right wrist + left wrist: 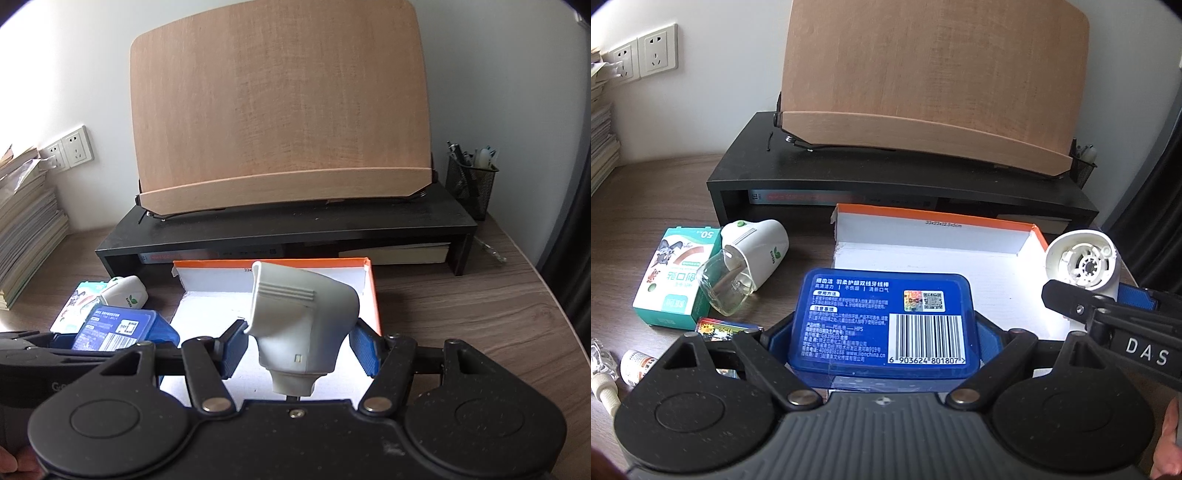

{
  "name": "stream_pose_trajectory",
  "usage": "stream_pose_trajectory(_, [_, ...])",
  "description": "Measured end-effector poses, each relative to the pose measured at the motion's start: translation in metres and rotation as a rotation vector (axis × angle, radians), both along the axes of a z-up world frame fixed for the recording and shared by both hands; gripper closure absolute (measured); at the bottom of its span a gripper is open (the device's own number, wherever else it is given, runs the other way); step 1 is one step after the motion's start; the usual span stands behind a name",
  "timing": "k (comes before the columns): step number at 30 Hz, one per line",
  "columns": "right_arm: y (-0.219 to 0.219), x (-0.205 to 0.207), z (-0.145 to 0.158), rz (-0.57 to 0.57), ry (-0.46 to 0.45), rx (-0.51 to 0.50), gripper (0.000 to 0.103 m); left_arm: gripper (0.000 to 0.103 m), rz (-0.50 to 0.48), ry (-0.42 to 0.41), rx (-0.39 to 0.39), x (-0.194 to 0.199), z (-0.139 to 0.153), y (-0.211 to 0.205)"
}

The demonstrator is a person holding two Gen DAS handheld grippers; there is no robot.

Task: Organize rigid objects
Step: 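Lift the blue case with the left tool while the right tool releases the heater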

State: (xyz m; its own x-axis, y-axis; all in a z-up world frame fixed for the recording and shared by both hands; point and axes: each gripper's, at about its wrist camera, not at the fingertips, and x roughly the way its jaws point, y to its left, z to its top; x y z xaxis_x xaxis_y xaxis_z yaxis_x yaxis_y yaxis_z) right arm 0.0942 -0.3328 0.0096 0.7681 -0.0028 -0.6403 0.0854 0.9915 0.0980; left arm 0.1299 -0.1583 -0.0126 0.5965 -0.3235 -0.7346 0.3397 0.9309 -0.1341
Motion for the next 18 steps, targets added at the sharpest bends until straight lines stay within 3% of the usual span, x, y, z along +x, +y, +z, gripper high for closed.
stream_pose_trajectory(18, [-0.008,0.014,-0.012,0.001,0.029,0.004,0.03,0.009,-0.006,0.006,0.049,0.016,-0.01,-0.012])
